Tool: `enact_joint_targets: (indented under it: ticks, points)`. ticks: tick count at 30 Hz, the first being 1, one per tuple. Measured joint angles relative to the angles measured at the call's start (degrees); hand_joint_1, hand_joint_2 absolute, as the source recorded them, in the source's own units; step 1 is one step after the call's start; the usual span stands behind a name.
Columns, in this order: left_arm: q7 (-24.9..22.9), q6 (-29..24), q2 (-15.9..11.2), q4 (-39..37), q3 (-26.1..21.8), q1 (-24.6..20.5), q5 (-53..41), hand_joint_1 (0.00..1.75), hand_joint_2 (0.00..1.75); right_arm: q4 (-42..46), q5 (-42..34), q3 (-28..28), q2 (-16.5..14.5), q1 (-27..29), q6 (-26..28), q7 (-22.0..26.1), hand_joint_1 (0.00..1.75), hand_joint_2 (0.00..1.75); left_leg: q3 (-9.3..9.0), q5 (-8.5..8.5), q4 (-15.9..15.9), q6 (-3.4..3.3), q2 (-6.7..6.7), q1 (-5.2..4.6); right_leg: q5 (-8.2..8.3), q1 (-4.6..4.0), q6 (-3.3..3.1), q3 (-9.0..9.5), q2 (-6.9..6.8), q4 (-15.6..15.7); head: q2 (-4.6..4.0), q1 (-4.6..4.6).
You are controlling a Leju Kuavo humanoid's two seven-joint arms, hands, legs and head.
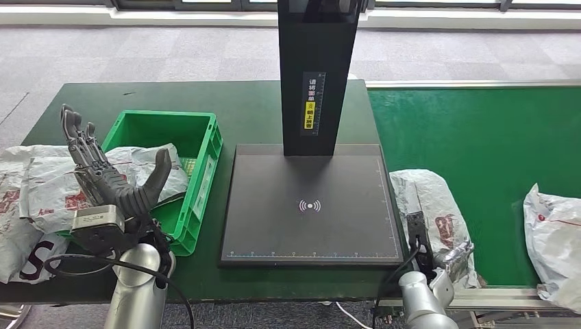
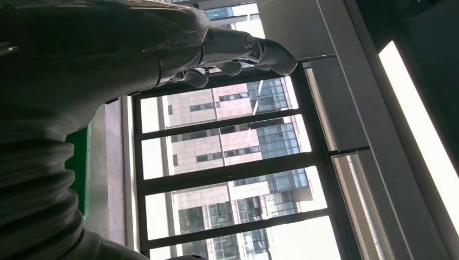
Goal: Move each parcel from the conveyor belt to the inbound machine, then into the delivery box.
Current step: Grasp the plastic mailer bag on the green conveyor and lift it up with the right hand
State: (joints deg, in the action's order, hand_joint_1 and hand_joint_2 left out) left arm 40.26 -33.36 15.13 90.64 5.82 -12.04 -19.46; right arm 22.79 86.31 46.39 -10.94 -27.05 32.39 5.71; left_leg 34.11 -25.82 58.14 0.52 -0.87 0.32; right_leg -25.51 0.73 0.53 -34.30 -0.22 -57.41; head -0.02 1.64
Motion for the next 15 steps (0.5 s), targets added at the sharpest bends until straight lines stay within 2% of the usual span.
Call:
enact_joint_targets:
  ticks: [1, 4, 5, 15]
  points:
    - [0.00, 0.01, -0.02, 0.00, 0.00, 0.00, 0.01, 0.00, 1.75, -0.22, 0.13, -0.41, 0.07, 0.00, -0.39, -0.30, 0.17, 1.75, 0.00, 0.00, 0.00, 0.00, 0.01, 0.00, 0.00, 0.00, 0.00, 0.00, 0.01, 0.00, 0.00, 0.00]
    - [0.00, 0.01, -0.09, 0.00, 0.00, 0.00, 0.01, 0.00, 1.75, -0.73, 0.45, -1.35, 0.19, -0.01, -1.33, -0.89, 1.48, 1.75, -0.01, 0.00, 0.00, 0.00, 0.02, 0.00, 0.00, 0.00, 0.00, 0.00, 0.01, 0.00, 0.00, 0.00]
    - [0.00, 0.01, -0.12, 0.00, 0.00, 0.00, 0.01, 0.00, 1.75, -0.85, 0.61, -1.64, 0.23, -0.02, -1.70, -1.10, 1.75, 1.75, -0.01, 0.00, 0.00, 0.00, 0.02, 0.00, 0.01, 0.00, -0.01, 0.01, 0.02, 0.00, 0.00, 0.00]
    - [0.00, -0.73, -0.38, 0.00, 0.01, 0.00, -0.01, 0.00, 1.75, -1.14, 1.16, -3.65, 1.04, -0.32, -3.08, -2.27, 1.75, 1.75, -0.16, -0.03, 0.01, -0.03, 0.57, 0.00, 0.16, 0.00, 0.02, 0.01, 0.47, 0.04, 0.00, 0.00]
